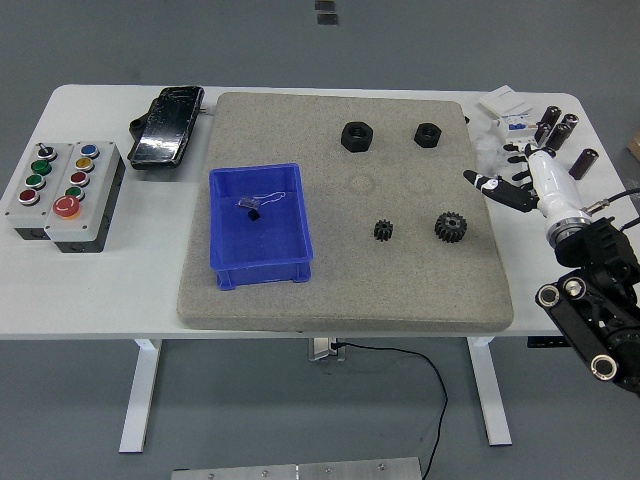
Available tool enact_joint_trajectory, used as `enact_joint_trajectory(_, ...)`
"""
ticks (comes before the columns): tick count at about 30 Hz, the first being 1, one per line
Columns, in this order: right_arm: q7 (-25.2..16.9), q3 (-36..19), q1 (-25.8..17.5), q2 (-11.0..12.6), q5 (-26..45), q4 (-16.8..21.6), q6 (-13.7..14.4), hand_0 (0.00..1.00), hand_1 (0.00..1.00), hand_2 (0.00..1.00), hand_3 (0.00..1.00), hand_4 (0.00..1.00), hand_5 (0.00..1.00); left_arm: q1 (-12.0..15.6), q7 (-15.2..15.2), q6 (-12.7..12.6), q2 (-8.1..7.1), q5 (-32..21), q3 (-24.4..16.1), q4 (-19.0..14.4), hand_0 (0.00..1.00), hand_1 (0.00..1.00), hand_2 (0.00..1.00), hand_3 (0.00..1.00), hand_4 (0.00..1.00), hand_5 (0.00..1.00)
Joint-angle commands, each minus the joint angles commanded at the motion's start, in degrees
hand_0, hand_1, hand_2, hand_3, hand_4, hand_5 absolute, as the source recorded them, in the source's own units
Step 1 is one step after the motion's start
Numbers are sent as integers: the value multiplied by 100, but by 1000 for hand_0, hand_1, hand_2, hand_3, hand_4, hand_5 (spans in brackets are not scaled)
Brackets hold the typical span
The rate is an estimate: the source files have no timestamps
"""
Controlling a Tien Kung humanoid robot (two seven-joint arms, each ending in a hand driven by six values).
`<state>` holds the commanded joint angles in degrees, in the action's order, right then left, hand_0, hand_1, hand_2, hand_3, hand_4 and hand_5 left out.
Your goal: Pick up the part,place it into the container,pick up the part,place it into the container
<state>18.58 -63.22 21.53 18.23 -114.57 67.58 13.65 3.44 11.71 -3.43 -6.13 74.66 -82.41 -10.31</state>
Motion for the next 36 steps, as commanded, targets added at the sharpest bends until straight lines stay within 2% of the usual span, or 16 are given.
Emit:
enact_joint_trajectory(7,67,576,125,-119,-924,-229,-14,587,675,799,849,998,668,-8,-4,-1,2,19,-8,0,673,646,599,638,709,348)
enact_joint_trajectory(10,62,812,190,-176,-1107,-341,-13,587,675,799,849,998,668,-13,-6,0,5,21,-8,0,673,646,599,638,709,348)
enact_joint_trajectory(17,24,1172,331,-231,-1048,-496,1,579,677,796,844,998,642,-32,-3,2,-5,44,-15,0,672,647,599,639,709,348)
enact_joint_trajectory(24,-58,1209,408,-269,-908,-910,32,576,677,791,835,998,640,-37,-4,8,-5,41,-2,0,672,647,600,639,709,349)
enact_joint_trajectory(25,-66,1198,405,-265,-887,-951,46,551,666,732,787,962,583,-37,-2,11,-5,44,-1,0,672,647,600,639,709,348)
enact_joint_trajectory(30,-106,1250,402,-253,-747,-1136,97,551,666,732,787,962,583,-39,1,15,-7,49,-7,0,672,647,600,639,709,348)
enact_joint_trajectory(31,-106,1273,403,-263,-732,-1166,96,520,643,676,765,861,443,-40,1,15,-8,42,-2,0,672,647,600,638,709,348)
enact_joint_trajectory(36,-72,1356,458,-315,-760,-1227,66,520,643,676,765,861,443,-53,-1,19,-8,38,4,0,672,647,600,638,709,348)
